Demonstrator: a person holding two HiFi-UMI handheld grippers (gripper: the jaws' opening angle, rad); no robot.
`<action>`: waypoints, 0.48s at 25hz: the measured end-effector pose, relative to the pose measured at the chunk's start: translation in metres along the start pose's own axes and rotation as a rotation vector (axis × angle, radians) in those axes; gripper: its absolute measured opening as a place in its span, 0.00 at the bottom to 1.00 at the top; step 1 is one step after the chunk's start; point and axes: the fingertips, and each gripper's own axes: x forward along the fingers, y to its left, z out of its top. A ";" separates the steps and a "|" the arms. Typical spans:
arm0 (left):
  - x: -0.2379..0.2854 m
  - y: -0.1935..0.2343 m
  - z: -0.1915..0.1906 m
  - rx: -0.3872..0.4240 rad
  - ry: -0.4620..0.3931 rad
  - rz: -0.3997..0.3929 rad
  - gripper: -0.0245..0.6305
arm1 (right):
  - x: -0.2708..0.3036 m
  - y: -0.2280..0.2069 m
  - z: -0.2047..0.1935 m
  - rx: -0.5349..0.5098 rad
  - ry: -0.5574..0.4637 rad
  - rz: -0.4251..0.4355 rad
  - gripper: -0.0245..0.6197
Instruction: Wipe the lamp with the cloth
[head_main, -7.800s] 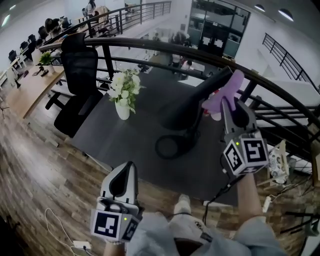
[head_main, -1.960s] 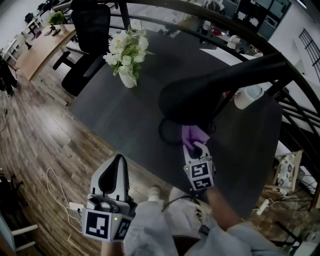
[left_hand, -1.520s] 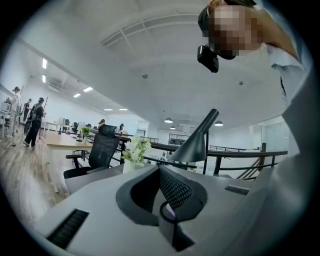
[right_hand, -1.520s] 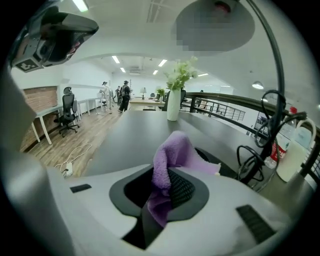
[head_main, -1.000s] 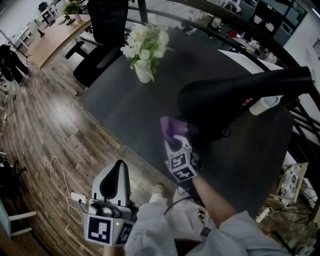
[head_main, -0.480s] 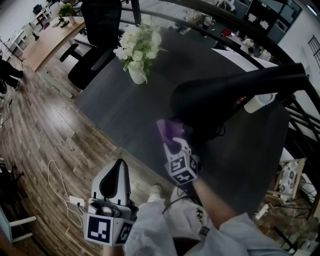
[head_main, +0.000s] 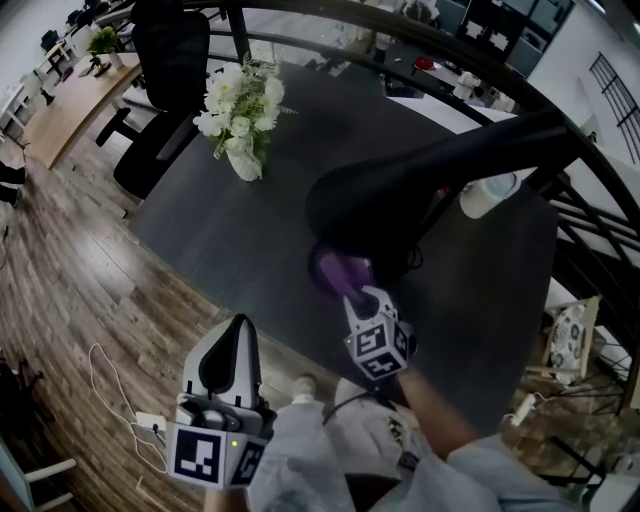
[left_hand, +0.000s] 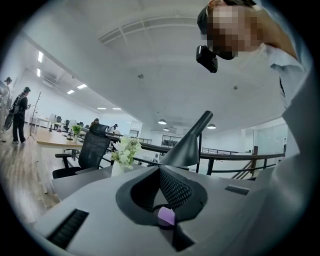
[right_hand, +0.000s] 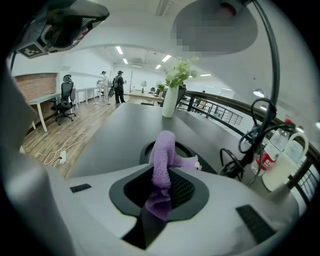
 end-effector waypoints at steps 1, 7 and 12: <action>0.002 -0.003 0.000 -0.002 0.002 -0.008 0.05 | -0.003 -0.007 -0.003 0.000 0.010 -0.021 0.14; 0.014 -0.017 0.005 -0.004 -0.016 -0.056 0.05 | -0.026 -0.050 -0.018 -0.009 0.045 -0.141 0.14; 0.021 -0.028 0.011 -0.009 -0.028 -0.094 0.05 | -0.054 -0.085 -0.011 -0.054 0.028 -0.266 0.14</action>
